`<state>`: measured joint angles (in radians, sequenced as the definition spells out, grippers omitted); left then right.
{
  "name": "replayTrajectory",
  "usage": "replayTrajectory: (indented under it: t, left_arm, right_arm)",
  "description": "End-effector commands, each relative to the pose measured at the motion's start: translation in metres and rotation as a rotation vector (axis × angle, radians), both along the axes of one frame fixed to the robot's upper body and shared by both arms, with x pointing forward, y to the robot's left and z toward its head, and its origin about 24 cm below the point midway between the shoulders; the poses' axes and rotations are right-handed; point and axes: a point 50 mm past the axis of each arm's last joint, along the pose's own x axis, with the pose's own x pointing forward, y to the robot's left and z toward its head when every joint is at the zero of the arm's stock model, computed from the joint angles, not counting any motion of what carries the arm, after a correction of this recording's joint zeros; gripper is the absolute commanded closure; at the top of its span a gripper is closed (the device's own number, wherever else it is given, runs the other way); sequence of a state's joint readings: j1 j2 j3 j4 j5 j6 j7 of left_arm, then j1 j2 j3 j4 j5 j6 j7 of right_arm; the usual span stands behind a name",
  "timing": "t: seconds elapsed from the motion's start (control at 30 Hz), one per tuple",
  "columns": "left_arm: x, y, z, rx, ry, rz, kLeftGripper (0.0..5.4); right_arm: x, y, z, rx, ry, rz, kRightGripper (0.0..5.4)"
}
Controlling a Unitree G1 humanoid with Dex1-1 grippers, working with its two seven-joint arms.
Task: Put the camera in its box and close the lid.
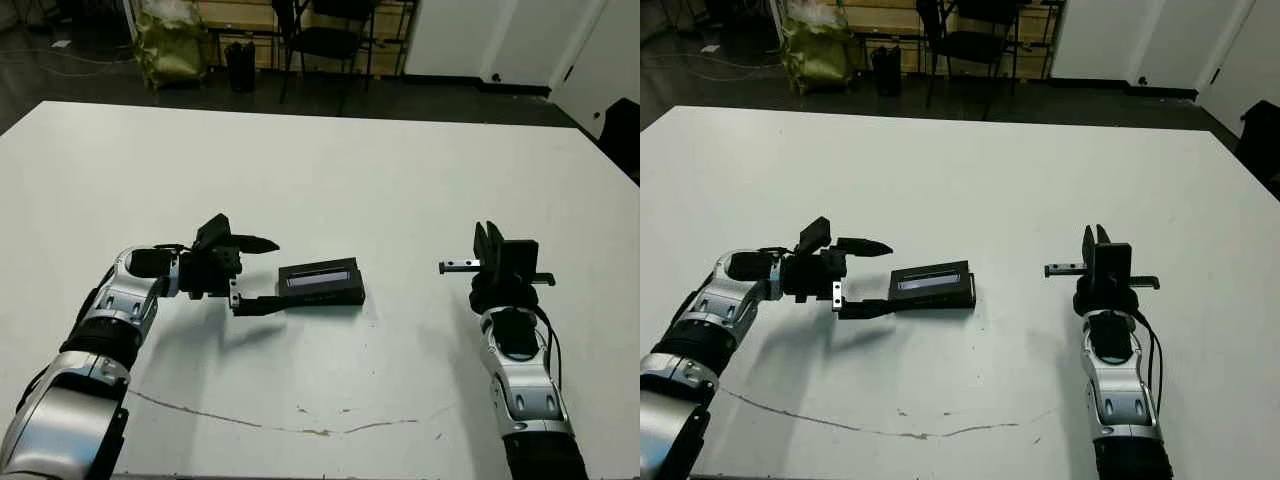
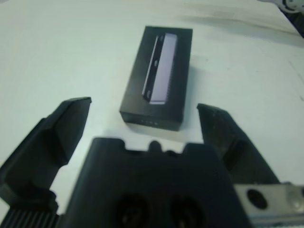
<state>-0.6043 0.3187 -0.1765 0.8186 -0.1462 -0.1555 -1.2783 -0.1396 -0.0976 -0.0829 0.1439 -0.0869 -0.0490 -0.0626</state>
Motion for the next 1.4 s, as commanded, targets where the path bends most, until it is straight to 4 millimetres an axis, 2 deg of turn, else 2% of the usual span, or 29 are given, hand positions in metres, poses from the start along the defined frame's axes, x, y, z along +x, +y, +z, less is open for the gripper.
replayTrajectory:
  t: [0.03, 0.67, 0.83, 1.4]
  left_arm:
    - [0.0027, 0.001, 0.0016, 0.042, 0.01, -0.013, 0.01]
    - [0.0007, 0.002, -0.0041, 0.043, 0.072, -0.001, 0.01]
    - [0.0006, 0.0004, -0.0024, 0.065, 0.026, -0.024, 0.01]
    - [0.0006, -0.0031, -0.0063, 0.061, 0.025, -0.05, 0.01]
  right_arm:
    - [-0.0005, -0.0054, -0.0046, 0.005, 0.01, -0.008, 5.4]
    - [-0.0008, -0.0034, -0.0006, -0.013, 0.013, -0.003, 5.4]
    - [-0.0011, -0.0042, -0.0016, -0.004, 0.017, -0.005, 5.4]
    - [-0.0016, -0.0044, 0.0, -0.015, 0.033, -0.009, 5.4]
